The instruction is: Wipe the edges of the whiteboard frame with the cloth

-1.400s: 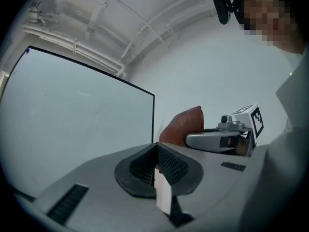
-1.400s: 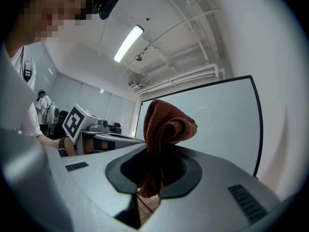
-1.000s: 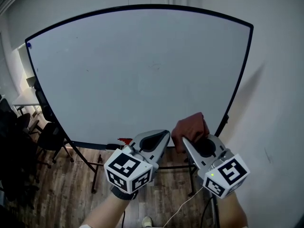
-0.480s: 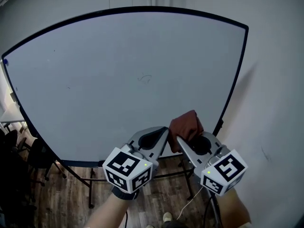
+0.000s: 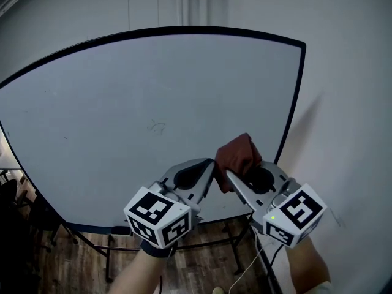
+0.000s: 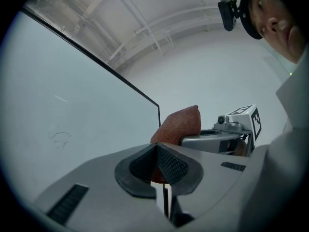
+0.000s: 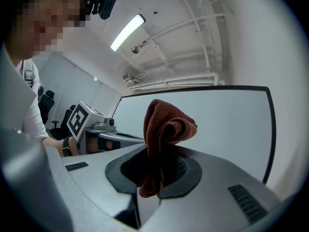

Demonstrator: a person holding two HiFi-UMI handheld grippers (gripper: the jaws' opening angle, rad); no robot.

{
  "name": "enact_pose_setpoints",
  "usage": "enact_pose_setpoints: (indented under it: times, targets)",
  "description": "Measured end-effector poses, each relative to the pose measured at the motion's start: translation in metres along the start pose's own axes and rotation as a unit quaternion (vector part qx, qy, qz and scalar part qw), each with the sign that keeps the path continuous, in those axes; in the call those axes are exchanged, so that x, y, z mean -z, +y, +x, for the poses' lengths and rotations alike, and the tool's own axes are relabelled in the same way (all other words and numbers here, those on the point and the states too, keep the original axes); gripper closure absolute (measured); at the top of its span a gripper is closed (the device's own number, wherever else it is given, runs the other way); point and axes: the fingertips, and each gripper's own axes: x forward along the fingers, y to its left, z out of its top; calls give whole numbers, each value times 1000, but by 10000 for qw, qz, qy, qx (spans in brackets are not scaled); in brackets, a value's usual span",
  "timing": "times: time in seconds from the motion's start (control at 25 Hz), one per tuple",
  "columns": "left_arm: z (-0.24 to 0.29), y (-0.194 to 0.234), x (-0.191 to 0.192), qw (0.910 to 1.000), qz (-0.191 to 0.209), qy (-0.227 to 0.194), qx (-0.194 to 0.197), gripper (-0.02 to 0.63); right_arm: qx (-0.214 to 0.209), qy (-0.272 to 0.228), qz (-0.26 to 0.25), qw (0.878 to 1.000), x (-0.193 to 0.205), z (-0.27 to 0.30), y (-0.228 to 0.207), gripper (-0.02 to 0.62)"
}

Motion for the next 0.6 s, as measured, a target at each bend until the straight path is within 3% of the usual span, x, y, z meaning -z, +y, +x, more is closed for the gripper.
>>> enact_pose_setpoints:
  times: [0.16, 0.6]
  targets:
    - [33, -10, -10, 9997, 217, -101, 63, 597, -18, -120, -154, 9998, -12, -9, -38, 541]
    - [55, 3, -16, 9983, 313, -468, -137, 597, -41, -370, -303, 9988, -5, -4, -59, 541]
